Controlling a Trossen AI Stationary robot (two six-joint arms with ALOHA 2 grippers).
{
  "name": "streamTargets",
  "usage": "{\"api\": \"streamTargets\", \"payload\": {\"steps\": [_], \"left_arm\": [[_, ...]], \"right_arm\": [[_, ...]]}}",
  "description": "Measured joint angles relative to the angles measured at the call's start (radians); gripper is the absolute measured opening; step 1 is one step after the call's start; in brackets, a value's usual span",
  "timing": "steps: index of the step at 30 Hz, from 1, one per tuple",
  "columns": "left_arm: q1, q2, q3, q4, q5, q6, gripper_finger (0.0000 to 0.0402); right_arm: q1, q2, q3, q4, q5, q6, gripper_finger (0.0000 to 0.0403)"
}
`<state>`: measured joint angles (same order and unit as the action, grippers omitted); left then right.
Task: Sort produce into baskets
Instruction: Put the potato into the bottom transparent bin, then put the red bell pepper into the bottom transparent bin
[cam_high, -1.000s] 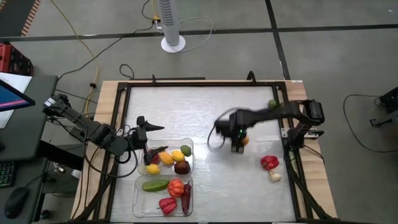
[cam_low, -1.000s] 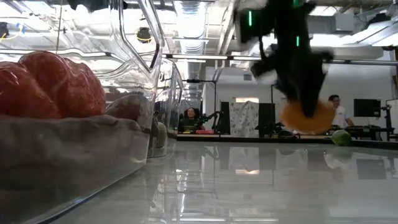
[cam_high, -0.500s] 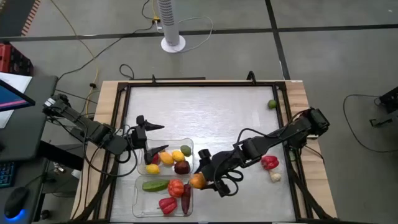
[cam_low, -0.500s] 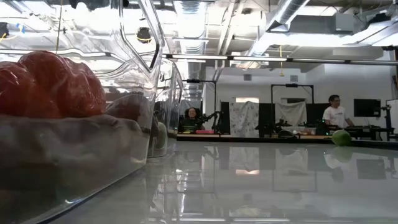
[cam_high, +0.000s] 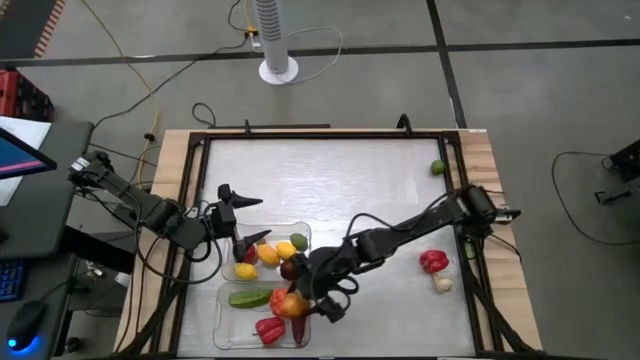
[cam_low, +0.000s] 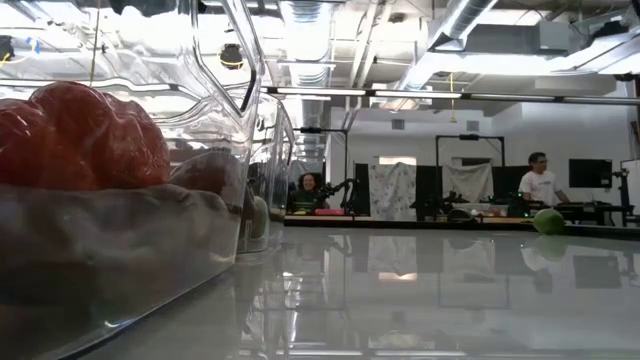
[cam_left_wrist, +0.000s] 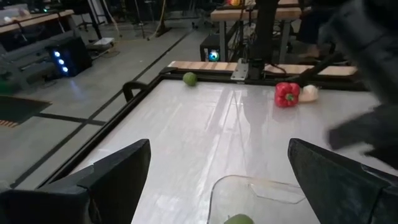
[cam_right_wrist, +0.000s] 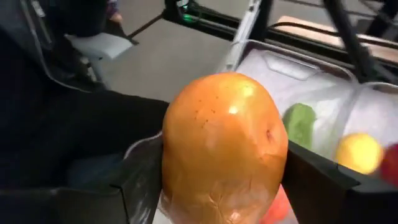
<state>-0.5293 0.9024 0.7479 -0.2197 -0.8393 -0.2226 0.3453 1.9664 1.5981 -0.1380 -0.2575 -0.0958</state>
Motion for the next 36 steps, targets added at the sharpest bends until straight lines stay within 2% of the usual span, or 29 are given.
{"api": "streamTargets", "payload": {"steps": [3, 8, 11, 13, 15, 18, 21, 25, 30, 34, 36], "left_arm": [[0.000, 0.000, 0.000, -0.007, -0.003, -0.006, 0.0368], [0.000, 0.000, 0.000, -0.015, -0.004, -0.009, 0.0368], [0.000, 0.000, 0.000, -0.018, -0.004, -0.015, 0.0368], [0.000, 0.000, 0.000, -0.018, -0.004, -0.018, 0.0368], [0.000, 0.000, 0.000, -0.021, -0.004, -0.023, 0.0368], [0.000, 0.000, 0.000, -0.024, -0.003, -0.025, 0.0368], [0.000, 0.000, 0.000, -0.030, 0.005, -0.026, 0.0368], [0.000, 0.000, 0.000, -0.037, 0.021, -0.034, 0.0368], [0.000, 0.000, 0.000, -0.037, 0.021, -0.038, 0.0368], [0.000, 0.000, 0.000, -0.036, 0.021, -0.051, 0.0368], [0.000, 0.000, 0.000, -0.037, 0.021, -0.052, 0.0368]], "right_arm": [[0.000, 0.050, 0.070, -0.055, -0.040, -0.009, 0.0328], [0.000, 0.085, 0.129, -0.139, -0.033, -0.018, 0.0386], [0.000, 0.082, 0.149, -0.213, -0.015, -0.013, 0.0394], [0.000, 0.061, 0.169, -0.355, 0.055, -0.012, 0.0385], [-0.002, 0.033, 0.187, -0.507, 0.170, -0.008, 0.0377], [-0.003, -0.021, 0.167, -0.736, 0.327, 0.088, 0.0368], [0.003, -0.070, 0.086, -0.880, 0.348, 0.240, 0.0366], [0.038, -0.145, -0.101, -1.048, 0.350, 0.436, 0.0366], [0.046, -0.200, -0.331, -1.266, 0.258, 0.640, 0.0366], [0.044, -0.231, -0.447, -1.352, 0.189, 0.726, 0.0366], [0.045, -0.237, -0.486, -1.340, 0.148, 0.740, 0.0368]]}}
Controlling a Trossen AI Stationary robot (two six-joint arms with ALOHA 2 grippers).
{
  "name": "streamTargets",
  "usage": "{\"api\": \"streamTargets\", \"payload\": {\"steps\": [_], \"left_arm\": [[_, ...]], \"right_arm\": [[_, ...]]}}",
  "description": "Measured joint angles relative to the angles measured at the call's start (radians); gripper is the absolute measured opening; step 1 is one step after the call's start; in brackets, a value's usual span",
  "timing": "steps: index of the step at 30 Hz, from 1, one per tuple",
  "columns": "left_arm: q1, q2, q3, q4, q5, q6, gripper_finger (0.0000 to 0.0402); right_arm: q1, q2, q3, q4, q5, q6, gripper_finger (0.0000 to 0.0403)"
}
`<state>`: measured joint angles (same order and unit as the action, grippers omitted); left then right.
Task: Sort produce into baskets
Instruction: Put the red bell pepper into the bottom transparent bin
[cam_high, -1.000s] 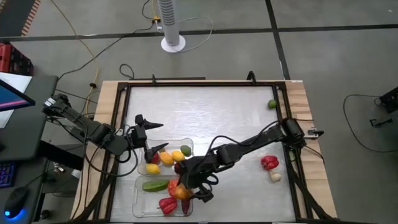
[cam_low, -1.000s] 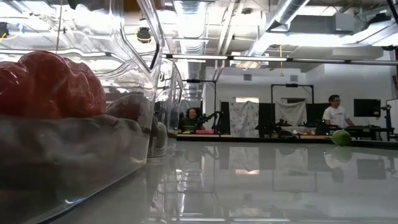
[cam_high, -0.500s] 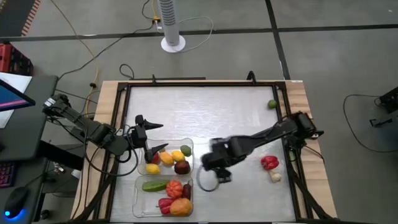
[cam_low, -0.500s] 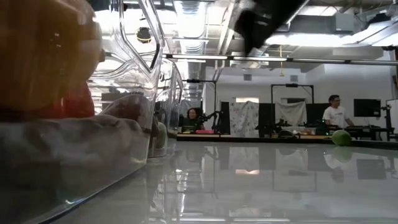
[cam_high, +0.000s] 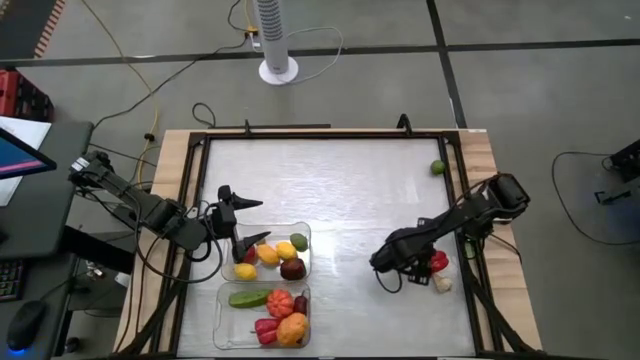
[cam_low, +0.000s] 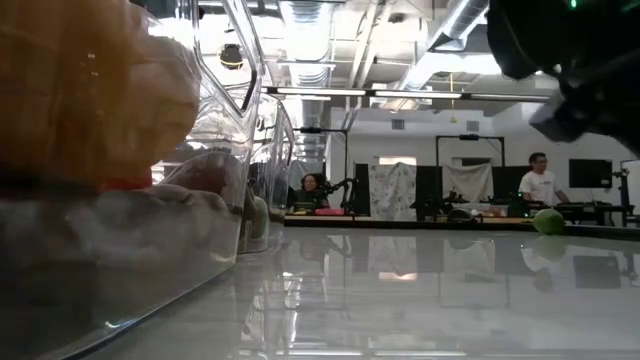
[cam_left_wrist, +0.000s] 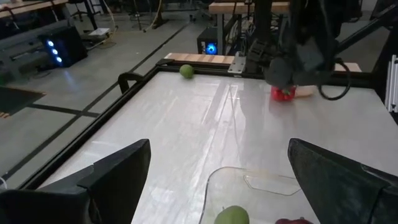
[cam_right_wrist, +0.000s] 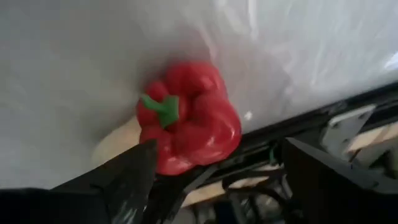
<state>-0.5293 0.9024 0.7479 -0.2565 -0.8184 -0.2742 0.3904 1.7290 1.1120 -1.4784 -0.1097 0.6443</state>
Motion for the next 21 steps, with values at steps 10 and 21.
{"api": "streamTargets", "payload": {"steps": [10, 21], "left_arm": [[0.000, 0.000, 0.000, -0.026, 0.005, -0.010, 0.0368], [0.000, 0.000, 0.000, -0.024, 0.021, -0.022, 0.0368]], "right_arm": [[0.093, -0.002, -0.043, 0.002, -0.083, 0.007, 0.0385], [0.099, 0.012, -0.169, 0.150, -0.043, -0.063, 0.0381]]}}
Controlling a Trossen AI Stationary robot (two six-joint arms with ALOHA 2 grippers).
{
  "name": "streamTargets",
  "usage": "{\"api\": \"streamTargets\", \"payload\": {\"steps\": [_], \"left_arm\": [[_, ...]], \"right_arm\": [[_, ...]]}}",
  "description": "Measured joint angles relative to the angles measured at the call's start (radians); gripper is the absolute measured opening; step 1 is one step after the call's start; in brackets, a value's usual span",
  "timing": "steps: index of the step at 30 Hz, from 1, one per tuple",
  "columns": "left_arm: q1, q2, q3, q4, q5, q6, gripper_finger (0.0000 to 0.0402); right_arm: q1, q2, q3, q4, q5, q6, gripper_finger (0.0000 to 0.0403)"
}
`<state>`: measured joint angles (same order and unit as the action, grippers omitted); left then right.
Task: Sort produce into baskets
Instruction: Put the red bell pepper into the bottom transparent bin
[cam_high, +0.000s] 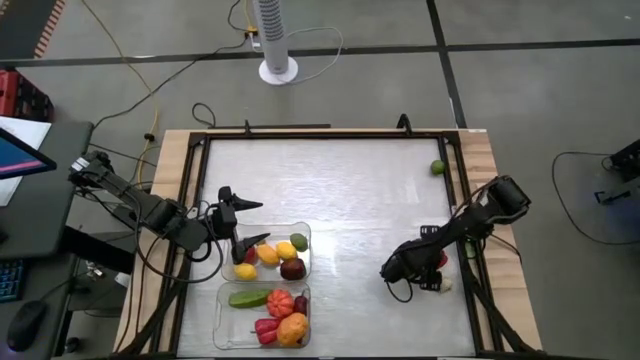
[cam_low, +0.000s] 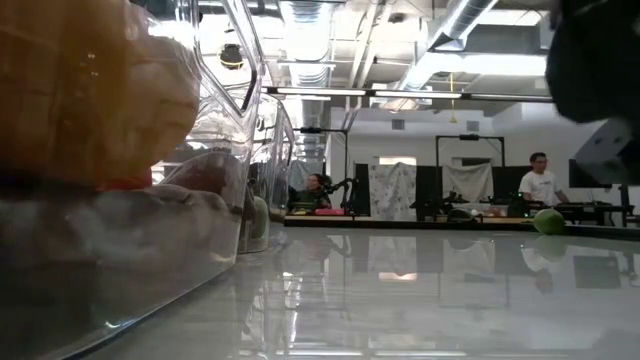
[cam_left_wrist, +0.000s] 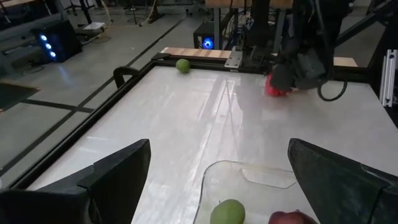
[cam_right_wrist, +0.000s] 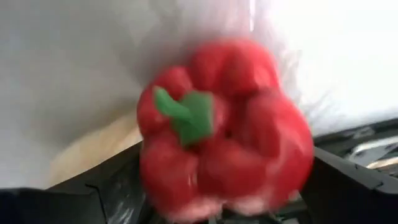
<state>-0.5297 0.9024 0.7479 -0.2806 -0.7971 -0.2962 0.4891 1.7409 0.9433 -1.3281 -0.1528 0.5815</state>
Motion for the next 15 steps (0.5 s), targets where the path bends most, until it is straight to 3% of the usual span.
{"api": "streamTargets", "payload": {"steps": [5, 10, 15], "left_arm": [[0.000, 0.000, 0.000, 0.000, 0.000, 0.002, 0.0368], [0.000, 0.000, 0.000, 0.000, 0.000, 0.007, 0.0368], [0.000, 0.000, 0.000, 0.000, 0.000, 0.011, 0.0368]], "right_arm": [[-0.037, 0.051, -0.002, 0.013, 0.057, -0.072, 0.0370], [-0.061, 0.086, 0.026, -0.010, 0.060, -0.132, 0.0323], [-0.081, 0.092, 0.200, -0.060, 0.080, -0.138, 0.0318]]}}
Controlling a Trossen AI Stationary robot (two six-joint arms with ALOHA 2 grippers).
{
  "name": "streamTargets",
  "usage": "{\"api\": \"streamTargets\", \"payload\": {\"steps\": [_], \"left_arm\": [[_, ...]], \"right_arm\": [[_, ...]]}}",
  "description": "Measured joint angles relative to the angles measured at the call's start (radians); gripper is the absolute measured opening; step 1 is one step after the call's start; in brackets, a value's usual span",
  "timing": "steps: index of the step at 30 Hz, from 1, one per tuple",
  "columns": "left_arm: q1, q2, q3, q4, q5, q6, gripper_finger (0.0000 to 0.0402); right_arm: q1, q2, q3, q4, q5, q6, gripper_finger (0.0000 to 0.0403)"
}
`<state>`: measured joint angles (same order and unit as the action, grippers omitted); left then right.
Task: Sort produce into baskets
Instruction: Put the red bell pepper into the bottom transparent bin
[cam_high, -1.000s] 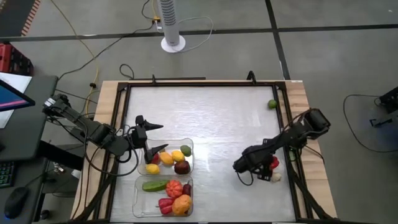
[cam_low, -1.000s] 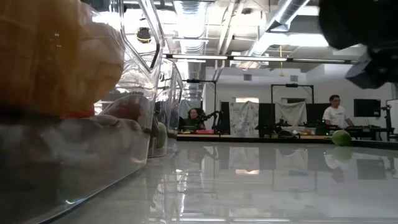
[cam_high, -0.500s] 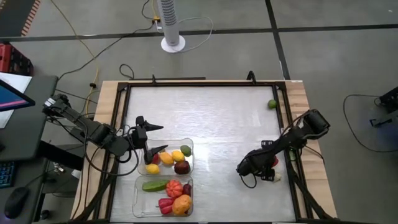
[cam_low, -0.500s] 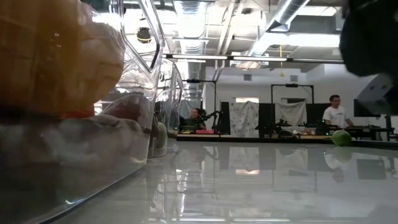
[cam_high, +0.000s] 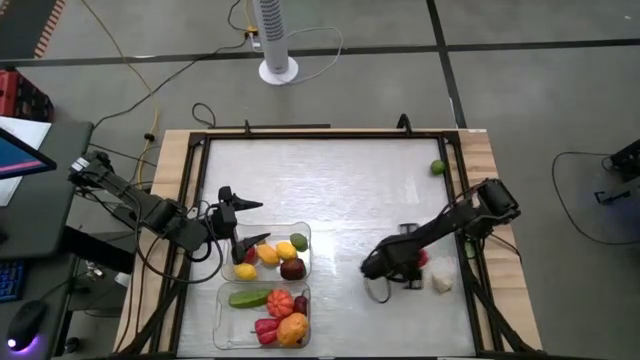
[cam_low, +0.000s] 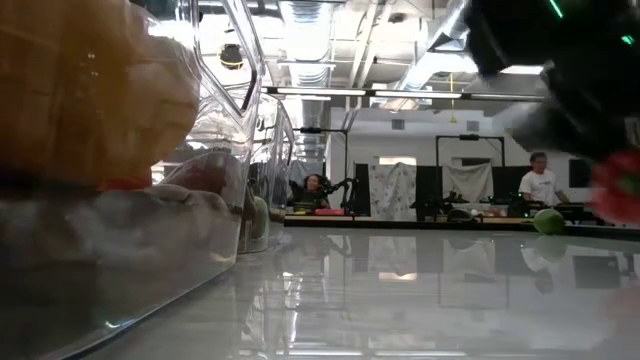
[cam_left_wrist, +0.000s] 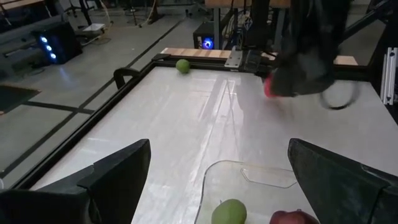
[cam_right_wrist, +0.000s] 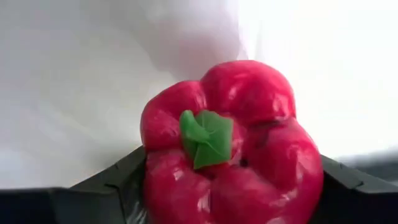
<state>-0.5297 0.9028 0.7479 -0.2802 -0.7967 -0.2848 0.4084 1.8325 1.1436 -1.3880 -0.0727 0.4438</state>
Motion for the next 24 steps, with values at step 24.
{"api": "streamTargets", "payload": {"steps": [24], "left_arm": [[0.000, 0.000, 0.000, 0.054, -0.024, 0.038, 0.0368]], "right_arm": [[-0.018, 0.100, 0.485, 1.104, -0.022, -0.650, 0.0357]]}}
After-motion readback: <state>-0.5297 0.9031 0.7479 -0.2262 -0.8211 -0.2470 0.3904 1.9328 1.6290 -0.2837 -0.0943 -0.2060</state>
